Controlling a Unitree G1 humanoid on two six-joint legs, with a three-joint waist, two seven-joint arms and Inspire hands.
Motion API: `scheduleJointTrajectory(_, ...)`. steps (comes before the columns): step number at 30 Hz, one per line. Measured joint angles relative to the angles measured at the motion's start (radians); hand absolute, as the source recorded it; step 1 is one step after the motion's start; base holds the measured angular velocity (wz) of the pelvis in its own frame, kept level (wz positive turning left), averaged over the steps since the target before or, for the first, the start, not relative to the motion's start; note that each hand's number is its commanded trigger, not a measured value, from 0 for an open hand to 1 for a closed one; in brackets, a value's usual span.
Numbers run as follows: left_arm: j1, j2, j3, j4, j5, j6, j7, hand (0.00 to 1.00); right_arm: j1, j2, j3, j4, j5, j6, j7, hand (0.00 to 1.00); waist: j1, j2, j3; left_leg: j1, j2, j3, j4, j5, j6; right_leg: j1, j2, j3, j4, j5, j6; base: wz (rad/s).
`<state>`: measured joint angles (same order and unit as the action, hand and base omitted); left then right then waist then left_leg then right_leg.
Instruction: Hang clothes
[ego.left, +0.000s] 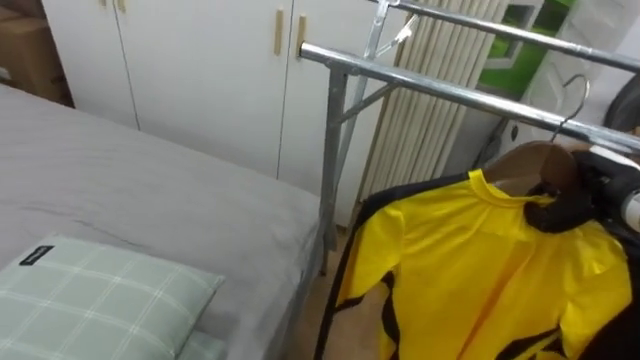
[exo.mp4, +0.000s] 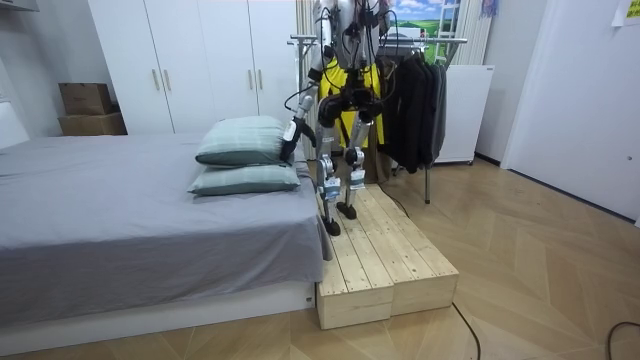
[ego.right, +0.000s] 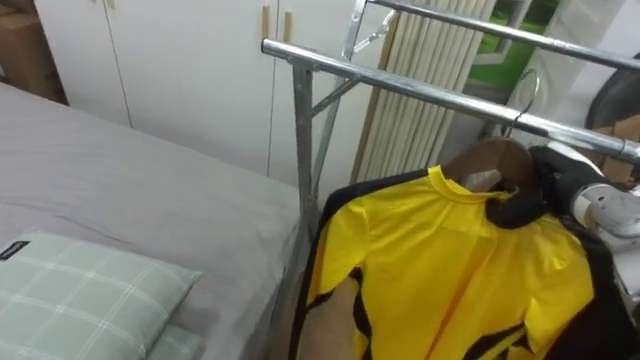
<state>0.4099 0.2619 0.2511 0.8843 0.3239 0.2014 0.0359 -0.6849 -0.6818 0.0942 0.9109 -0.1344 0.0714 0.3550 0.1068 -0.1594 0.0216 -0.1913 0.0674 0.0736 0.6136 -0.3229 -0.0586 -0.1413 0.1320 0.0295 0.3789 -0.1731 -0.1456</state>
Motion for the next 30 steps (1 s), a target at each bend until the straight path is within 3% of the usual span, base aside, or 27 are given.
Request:
scheduleJointTrajectory(1,0.001,-0.003,0.0,-0.001,0.022,0.0,-0.014,0.0,0.0,-0.001,-0.001,0.01,-0.012,0.008,0.011,1.0,0.014,-0.007,-0.0029,-0.039,-0.03,-0.007,-0.068,0.027,0.008,0.012,0.0,0.046,-0.003,0.0,0.0,0.4)
scheduleJointTrajectory(2,0.002,-0.006,0.0,-0.001,0.033,0.0,-0.022,0.0,0.0,-0.001,-0.001,0.01,-0.02,0.011,0.018,1.0,0.014,-0.006,-0.0041,-0.053,-0.037,-0.016,-0.109,0.051,0.013,0.023,0.0,0.063,-0.01,0.0,0.0,0.36)
scheduleJointTrajectory(3,0.003,-0.006,0.0,-0.001,0.05,0.0,-0.04,0.0,0.003,-0.001,-0.001,0.018,-0.035,0.013,0.033,1.0,0.016,-0.011,-0.0057,-0.074,-0.061,-0.023,-0.211,0.111,0.019,0.038,0.004,0.103,-0.024,0.0,0.001,0.31)
scheduleJointTrajectory(4,0.007,-0.006,0.0,-0.001,0.063,0.0,-0.049,0.0,0.009,-0.001,-0.001,0.021,-0.037,0.013,0.041,1.0,0.021,-0.014,-0.0139,-0.077,-0.069,-0.023,-0.262,0.139,0.025,0.045,0.009,0.132,-0.031,0.0,0.001,0.15)
scheduleJointTrajectory(5,0.02,-0.006,-0.001,0.0,0.067,0.0,-0.062,0.0,0.021,-0.001,0.003,0.026,-0.037,0.013,0.054,1.0,0.04,-0.015,-0.026,-0.069,-0.087,-0.019,-0.349,0.194,0.034,0.077,0.026,0.205,-0.06,0.003,0.008,-0.08)
scheduleJointTrajectory(6,0.043,-0.007,-0.001,0.0,0.067,0.001,-0.075,0.0,0.037,-0.001,0.003,0.029,-0.033,0.012,0.07,1.0,0.047,-0.003,-0.0436,-0.049,-0.101,-0.023,-0.42,0.243,0.061,0.127,0.052,0.29,-0.12,0.016,0.03,-0.15)
scheduleJointTrajectory(7,0.054,-0.008,0.0,0.0,0.07,0.001,-0.083,0.0,0.048,-0.002,0.003,0.029,-0.031,0.012,0.072,1.0,0.057,0.008,-0.0527,-0.036,-0.099,-0.027,-0.455,0.265,0.071,0.153,0.063,0.314,-0.146,0.016,0.051,-0.45)
scheduleJointTrajectory(8,0.063,-0.011,0.005,-0.001,0.087,0.003,-0.094,0.0,0.052,-0.013,-0.001,0.029,-0.031,0.012,0.073,1.0,0.097,0.036,-0.0534,-0.001,-0.086,-0.06,-0.489,0.3,0.063,0.129,0.038,0.196,-0.05,-0.041,0.057,-0.38)
scheduleJointTrajectory(9,0.063,-0.005,0.019,0.003,0.1,0.006,-0.096,0.0,0.049,-0.016,-0.009,0.028,-0.027,0.005,0.069,1.0,0.087,0.004,-0.0266,-0.012,-0.107,-0.006,-0.426,0.371,0.07,0.06,-0.084,-0.011,0.14,-0.177,0.094,0.24)
scheduleJointTrajectory(10,0.055,0.018,0.021,0.01,0.128,0.016,-0.095,0.0,0.085,-0.016,-0.013,0.031,-0.021,0.007,0.062,1.0,0.049,-0.041,-0.0242,-0.025,-0.144,0.006,-0.35,0.364,0.1,0.049,-0.11,-0.012,0.219,-0.259,0.091,0.63)
scheduleJointTrajectory(11,0.05,0.02,0.022,0.012,0.147,0.023,-0.096,0.0,0.099,-0.016,-0.013,0.031,-0.023,0.015,0.065,1.0,0.056,-0.048,-0.0273,-0.022,-0.15,0.008,-0.347,0.357,0.099,0.055,-0.113,-0.007,0.214,-0.267,0.086,0.48)
scheduleJointTrajectory(12,0.042,0.015,0.024,0.012,0.163,0.028,-0.099,0.0,0.096,-0.016,-0.019,0.023,-0.028,0.016,0.067,1.0,0.059,-0.051,-0.0248,-0.02,-0.142,0.006,-0.346,0.352,0.099,0.072,-0.103,0.002,0.179,-0.264,0.108,-0.12)
scheduleJointTrajectory(13,0.039,0.016,0.027,0.012,0.163,0.029,-0.107,0.0,0.097,-0.015,-0.03,0.021,-0.028,0.011,0.067,1.0,0.054,-0.047,-0.0219,-0.019,-0.135,0.005,-0.35,0.352,0.099,0.079,-0.098,0.002,0.16,-0.258,0.118,-0.18)
scheduleJointTrajectory(14,0.034,0.019,0.031,0.014,0.165,0.031,-0.116,0.0,0.097,-0.016,-0.049,0.023,-0.03,0.01,0.066,1.0,0.05,-0.04,-0.0137,-0.01,-0.127,0.007,-0.365,0.352,0.098,0.094,-0.098,-0.008,0.129,-0.248,0.137,-0.08)
scheduleJointTrajectory(16,0.028,0.021,0.05,0.032,0.171,0.031,-0.119,0.0,0.098,-0.016,-0.066,0.022,-0.032,0.008,0.065,1.0,0.037,-0.028,-0.0051,0.017,-0.127,0.014,-0.39,0.338,0.1,0.103,-0.125,-0.065,0.126,-0.24,0.167,-0.08)
scheduleJointTrajectory(19,0.007,0.025,0.058,0.031,0.181,0.031,-0.126,0.0,0.098,-0.015,-0.075,0.015,-0.033,-0.01,0.062,1.0,0.037,-0.013,0.0087,0.033,-0.126,0.028,-0.389,0.328,0.093,0.114,-0.117,-0.082,0.115,-0.205,0.149,-0.11)
scheduleJointTrajectory(20,-0.001,0.025,0.059,0.028,0.194,0.031,-0.129,0.0,0.098,-0.016,-0.077,0.015,-0.032,-0.017,0.062,1.0,0.036,-0.011,0.0092,0.033,-0.125,0.025,-0.387,0.327,0.092,0.117,-0.111,-0.083,0.104,-0.198,0.152,0.0)
scheduleJointTrajectory(21,-0.014,0.025,0.058,0.016,0.213,0.031,-0.13,0.0,0.098,-0.015,-0.077,0.017,-0.033,-0.028,0.062,1.0,0.031,-0.004,0.0069,0.035,-0.119,0.005,-0.379,0.319,0.083,0.128,-0.096,-0.085,0.065,-0.178,0.173,0.09)
scheduleJointTrajectory(22,-0.034,0.024,0.054,0.01,0.228,0.031,-0.13,0.0,0.098,-0.015,-0.079,0.017,-0.033,-0.047,0.057,1.0,0.025,0.017,0.0094,0.035,-0.077,0.002,-0.385,0.321,0.066,0.124,-0.074,-0.089,0.057,-0.148,0.223,0.07)
scheduleJointTrajectory(23,-0.046,0.024,0.047,0.01,0.229,0.032,-0.13,0.0,0.1,-0.013,-0.078,0.016,-0.03,-0.06,0.05,1.0,0.026,0.025,0.0134,0.032,-0.06,0.003,-0.382,0.324,0.059,0.113,-0.082,-0.11,0.072,-0.161,0.19,-0.31)
scheduleJointTrajectory(24,-0.055,0.016,0.038,0.009,0.225,0.032,-0.13,0.0,0.086,-0.012,-0.077,0.001,-0.031,-0.082,0.048,1.0,0.04,0.02,0.0102,0.004,-0.06,0.002,-0.341,0.3,0.049,0.052,-0.178,-0.154,0.109,-0.189,0.139,-0.51)
scheduleJointTrajectory(25,-0.061,0.013,0.039,0.012,0.219,0.032,-0.13,0.0,0.081,-0.01,-0.078,-0.011,-0.031,-0.093,0.038,1.0,0.04,0.021,0.0129,-0.026,-0.059,0.009,-0.29,0.274,0.048,0.017,-0.218,-0.199,0.153,-0.195,0.149,-0.54)
scheduleJointTrajectory(27,-0.068,0.013,0.044,0.011,0.219,0.033,-0.129,0.0,0.106,-0.009,-0.077,-0.015,-0.027,-0.079,0.028,1.0,0.029,0.038,0.0044,-0.052,-0.041,-0.032,-0.221,0.238,0.027,0.026,-0.186,-0.208,0.138,-0.179,0.139,-0.24)
scheduleJointTrajectory(29,-0.068,0.013,0.05,0.011,0.217,0.033,-0.127,0.0,0.107,-0.009,-0.077,-0.015,-0.023,-0.068,0.027,1.0,0.019,0.043,0.0053,-0.033,-0.035,-0.052,-0.234,0.234,0.02,0.049,-0.164,-0.204,0.096,-0.157,0.126,-0.16)
scheduleJointTrajectory(30,-0.067,0.013,0.05,0.011,0.212,0.033,-0.126,0.0,0.107,-0.009,-0.077,-0.016,-0.024,-0.068,0.026,1.0,0.017,0.04,0.0049,-0.019,-0.033,-0.052,-0.257,0.241,0.011,0.058,-0.159,-0.201,0.076,-0.148,0.11,-0.17)
